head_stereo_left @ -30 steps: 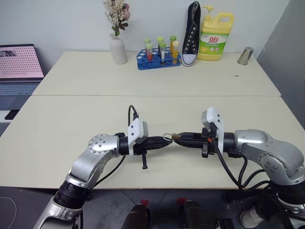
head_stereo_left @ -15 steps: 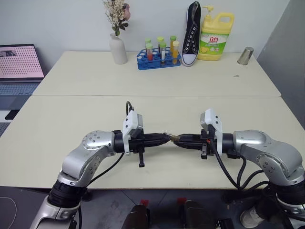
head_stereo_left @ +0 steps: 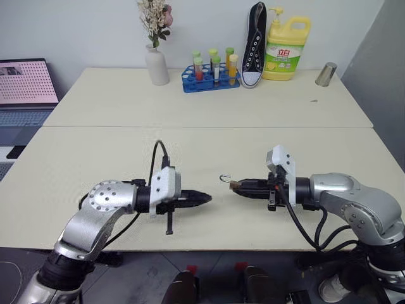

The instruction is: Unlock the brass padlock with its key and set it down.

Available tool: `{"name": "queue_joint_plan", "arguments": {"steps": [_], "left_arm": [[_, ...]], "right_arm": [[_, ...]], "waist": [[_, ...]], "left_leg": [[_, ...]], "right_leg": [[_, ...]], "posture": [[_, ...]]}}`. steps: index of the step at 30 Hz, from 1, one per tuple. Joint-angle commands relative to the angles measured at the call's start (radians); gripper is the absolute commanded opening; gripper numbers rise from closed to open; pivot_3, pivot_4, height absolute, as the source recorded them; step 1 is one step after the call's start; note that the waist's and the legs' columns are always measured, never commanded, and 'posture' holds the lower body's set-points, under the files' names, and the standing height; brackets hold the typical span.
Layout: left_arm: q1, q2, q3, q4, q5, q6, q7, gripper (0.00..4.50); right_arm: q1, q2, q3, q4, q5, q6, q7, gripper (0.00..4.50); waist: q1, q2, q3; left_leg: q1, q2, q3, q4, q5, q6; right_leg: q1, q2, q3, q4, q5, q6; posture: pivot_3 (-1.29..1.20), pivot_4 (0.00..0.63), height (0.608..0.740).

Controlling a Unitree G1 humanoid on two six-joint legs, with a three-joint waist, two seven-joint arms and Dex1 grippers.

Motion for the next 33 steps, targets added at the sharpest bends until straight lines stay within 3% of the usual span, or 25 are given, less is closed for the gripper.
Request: {"name": "queue_joint_plan", "arguments": {"steps": [1,7,13,19,25,29,31,33], "left_arm": [[-0.006,-0.009,0.003,0.122,0.158,-0.302,0.038,0.59],[-0.015,-0.062,0.008,0.163,0.172,-0.43,0.081,2.51],[0.016,-0.058,0.015,0.154,0.178,-0.428,0.107,4.43],[0.034,-0.061,0.014,0.138,0.162,-0.393,0.13,4.47],[0.046,-0.074,0.043,0.145,0.13,-0.259,0.177,4.5],[0.046,-0.077,0.079,0.143,0.045,-0.082,0.192,4.5],[0.04,-0.071,0.084,0.132,0.051,-0.057,0.198,4.5],[0.024,-0.056,0.082,0.118,0.065,0.02,0.209,4.5]], "right_arm": [[-0.042,0.012,-0.017,0.042,0.035,0.093,-0.026,0.12],[-0.116,0.045,0.055,0.162,-0.005,0.159,-0.01,0.12],[-0.206,0.104,0.147,0.329,-0.056,0.166,0.029,0.12],[-0.272,0.124,0.197,0.476,-0.146,0.123,0.059,0.12],[-0.28,0.101,0.171,0.5,-0.199,0.094,0.077,2.12],[-0.204,-0.014,0.143,0.366,-0.252,-0.005,0.095,3.75],[-0.174,-0.031,0.128,0.323,-0.264,-0.036,0.083,4.36],[-0.119,-0.075,0.089,0.213,-0.275,-0.101,0.089,4.47]], "waist": [[0.001,0.0,0.0],[0.0,0.0,0.0],[-0.006,0.0,0.0],[-0.005,0.0,0.0],[-0.005,0.001,0.0],[-0.002,0.001,0.001],[-0.002,0.001,0.001],[-0.003,0.001,0.001]], "left_leg": [[0.0,0.0,0.0,0.0,0.0,0.0],[-0.001,0.0,0.0,0.0,0.0,0.0],[0.0,0.0,0.0,0.0,0.0,0.0],[0.0,-0.001,0.0,0.0,0.0,0.0],[0.0,0.0,-0.001,0.0,0.0,0.0],[-0.001,-0.001,-0.001,0.0,0.0,0.0],[-0.001,-0.001,-0.001,0.0,0.0,0.0],[-0.001,-0.001,-0.001,0.0,0.0,0.0]], "right_leg": [[0.0,0.0,0.0,0.0,0.0,0.0],[-0.001,-0.001,0.0,0.0,0.0,0.0],[-0.001,0.0,0.0,0.001,0.0,0.0],[-0.001,0.0,0.0,0.001,0.0,0.0],[-0.001,0.001,-0.001,0.001,0.0,0.0],[-0.002,0.0,-0.001,0.002,0.0,0.0],[-0.002,0.0,-0.001,0.001,0.0,0.0],[-0.001,0.0,-0.001,0.001,0.0,0.0]], "posture": [[0.0,0.15,0.74],[0.0,0.15,0.74],[0.0,0.15,0.74],[0.0,0.15,0.74],[0.0,0.15,0.74],[0.0,0.15,0.74],[0.0,0.15,0.74],[0.0,0.15,0.74]]}}
